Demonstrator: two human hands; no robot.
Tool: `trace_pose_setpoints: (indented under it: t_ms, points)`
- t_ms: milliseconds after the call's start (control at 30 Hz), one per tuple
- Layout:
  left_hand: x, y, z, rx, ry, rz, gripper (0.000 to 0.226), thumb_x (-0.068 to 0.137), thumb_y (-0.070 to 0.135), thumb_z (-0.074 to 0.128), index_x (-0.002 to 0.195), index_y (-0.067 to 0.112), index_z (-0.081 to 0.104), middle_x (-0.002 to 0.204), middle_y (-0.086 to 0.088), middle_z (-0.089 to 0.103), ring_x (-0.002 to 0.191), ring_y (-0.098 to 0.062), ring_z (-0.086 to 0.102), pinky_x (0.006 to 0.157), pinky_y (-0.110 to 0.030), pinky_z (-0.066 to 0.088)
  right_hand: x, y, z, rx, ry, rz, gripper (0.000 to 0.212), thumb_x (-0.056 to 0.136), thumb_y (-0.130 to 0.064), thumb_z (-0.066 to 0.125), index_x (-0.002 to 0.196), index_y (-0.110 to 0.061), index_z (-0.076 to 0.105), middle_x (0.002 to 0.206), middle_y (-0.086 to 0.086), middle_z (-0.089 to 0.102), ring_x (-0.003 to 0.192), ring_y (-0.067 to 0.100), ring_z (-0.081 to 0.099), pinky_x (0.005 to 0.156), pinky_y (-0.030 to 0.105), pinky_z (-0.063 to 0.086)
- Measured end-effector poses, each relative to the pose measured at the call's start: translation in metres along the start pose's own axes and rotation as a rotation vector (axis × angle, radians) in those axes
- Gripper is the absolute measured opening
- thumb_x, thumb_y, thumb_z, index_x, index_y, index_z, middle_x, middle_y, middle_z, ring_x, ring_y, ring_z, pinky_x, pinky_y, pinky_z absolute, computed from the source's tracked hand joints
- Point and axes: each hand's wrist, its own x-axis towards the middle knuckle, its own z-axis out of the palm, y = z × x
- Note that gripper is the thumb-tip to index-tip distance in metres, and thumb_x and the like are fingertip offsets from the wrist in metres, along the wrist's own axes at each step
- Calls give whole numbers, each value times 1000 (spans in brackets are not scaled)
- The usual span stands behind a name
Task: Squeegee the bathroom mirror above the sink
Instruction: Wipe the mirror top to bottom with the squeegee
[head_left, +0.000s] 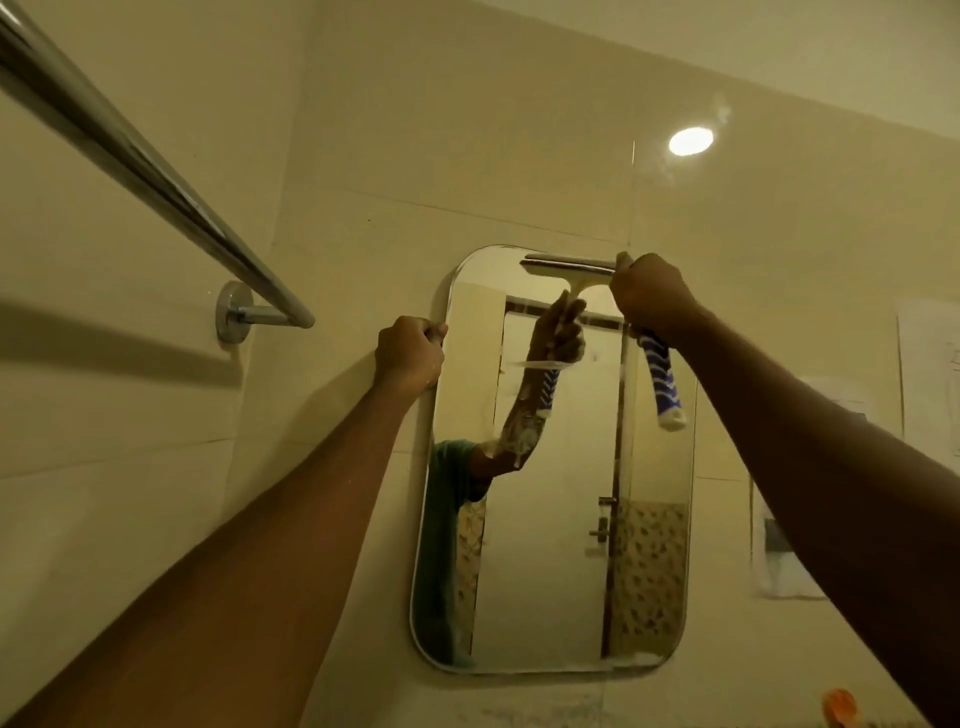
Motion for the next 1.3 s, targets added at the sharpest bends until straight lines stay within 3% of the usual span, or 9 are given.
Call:
trace_pose_setpoints:
  t_ms: [133,333,500,667,800,900,1000,1167,1300]
  points:
    - [2,-3,-1,-16,0,-7,31,98,28,53,107,4,70,102,-17,72,87,-34,70,84,-44,58,-34,21,26,13,-62,-26,35,104,-26,32,109,0,55,81,9,59,61,19,61,50,28,54]
    - [-5,2,-3,2,3,-23,32,98,27,53,104,2,71,102,-21,71,94,-38,67,85,-42,57,-122,74,69,-11,-145,60,52,104,-40,24,68,-13,50,57,2,53,42,10,48,36,18,32]
    - [-11,8,-4,-4,-8,-56,32,99,27,51,108,2,69,107,-21,71,96,-36,67,87,-44,56,-73,47,30,29,-62,-27,49,105,-34,28,73,-5,54,65,9,60,47,16,54,44,25,47]
    - [-10,4,-3,25,1,-36,35,100,30,50,101,1,69,101,-20,70,94,-34,67,78,-36,52,-17,18,3,24,27,2,34,104,-25,31,105,-3,56,90,16,59,58,22,57,55,27,47]
    - [-4,-2,-3,2,-23,-15,35,99,30,51,96,-1,69,97,-21,71,88,-34,69,81,-39,57,-55,41,38,84,13,43,34,105,-23,29,96,-4,56,71,6,55,45,11,47,38,21,36]
    - [-3,-3,-5,14,-39,-1,36,98,31,53,90,0,69,89,-20,72,83,-34,70,81,-47,58,-112,67,75,135,-40,75,48,104,-36,24,79,-9,55,62,6,58,46,15,56,41,27,48]
    - [-4,-2,-6,29,-31,8,37,99,30,51,90,-1,69,91,-20,71,83,-34,69,80,-45,58,-136,64,86,117,-101,90,51,104,-38,24,78,-8,57,63,7,59,48,18,58,43,27,46]
    - [-8,-2,-6,29,-30,21,36,100,29,49,90,0,67,92,-18,70,78,-28,67,78,-40,58,-70,12,51,173,13,-83,48,105,-32,28,72,-9,53,60,4,55,44,13,53,38,18,44]
    - [-7,-2,-7,-164,-38,-80,44,103,31,37,97,1,67,90,-15,70,80,-30,69,76,-39,60,-25,-25,39,190,20,-82,42,104,-32,30,89,-4,57,74,9,59,59,20,61,56,29,54]
